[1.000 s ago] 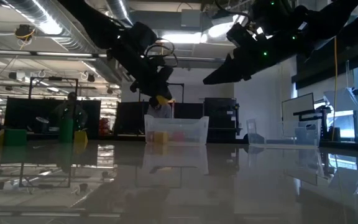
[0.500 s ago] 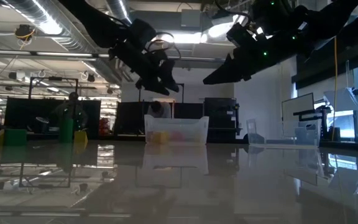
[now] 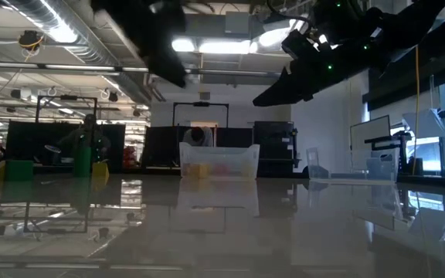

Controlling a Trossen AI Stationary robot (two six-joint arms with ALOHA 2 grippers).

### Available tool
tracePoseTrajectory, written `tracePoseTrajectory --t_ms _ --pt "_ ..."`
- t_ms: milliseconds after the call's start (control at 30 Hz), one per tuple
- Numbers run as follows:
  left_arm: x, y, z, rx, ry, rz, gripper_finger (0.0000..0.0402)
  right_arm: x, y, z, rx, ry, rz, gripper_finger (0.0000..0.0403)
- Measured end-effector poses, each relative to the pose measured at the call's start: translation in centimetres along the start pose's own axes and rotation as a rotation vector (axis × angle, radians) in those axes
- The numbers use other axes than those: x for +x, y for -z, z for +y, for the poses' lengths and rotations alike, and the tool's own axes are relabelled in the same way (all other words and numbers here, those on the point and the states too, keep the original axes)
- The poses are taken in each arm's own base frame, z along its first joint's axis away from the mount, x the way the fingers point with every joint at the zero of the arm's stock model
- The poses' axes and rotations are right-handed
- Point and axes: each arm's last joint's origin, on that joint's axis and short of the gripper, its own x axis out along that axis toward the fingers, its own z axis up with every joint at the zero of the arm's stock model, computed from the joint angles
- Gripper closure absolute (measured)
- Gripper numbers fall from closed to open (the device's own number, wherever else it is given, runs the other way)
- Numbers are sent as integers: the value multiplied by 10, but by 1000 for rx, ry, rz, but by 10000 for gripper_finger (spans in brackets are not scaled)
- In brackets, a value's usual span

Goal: Sort blocks by size
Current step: Put the square green block into the top left transparent bin

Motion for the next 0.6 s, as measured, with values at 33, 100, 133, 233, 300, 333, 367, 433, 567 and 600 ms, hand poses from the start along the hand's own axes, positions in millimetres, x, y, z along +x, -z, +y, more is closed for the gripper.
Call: tracePoseTrajectory --t_ms 33,100,133,233,300,333,367,433,567,600 --pt "-8 2 -9 -7 16 15 149 0 0 0 0 0 0 152" --pt "-24 7 -24 -29 37 35 149 0 0 0 0 0 0 152" --pt "-31 10 -31 -41 43 45 149 0 0 0 0 0 0 152" --pt "-49 20 -48 -97 32 94 149 0 0 0 0 0 -1 152" --pt "-57 29 -55 -148 1 148 149 0 0 0 0 0 1 152" --pt "-60 33 -57 -176 -18 176 149 0 0 0 0 0 0 152" --pt "-63 38 -60 -210 -37 212 149 0 0 0 0 0 1 152" --pt "-66 46 -63 -268 -84 283 149 0 0 0 3 0 0 152" --pt "-65 64 -66 -397 -170 400 149 0 0 0 6 0 0 152" --pt "-63 69 -66 -427 -192 426 149 0 0 0 7 0 -1 152"
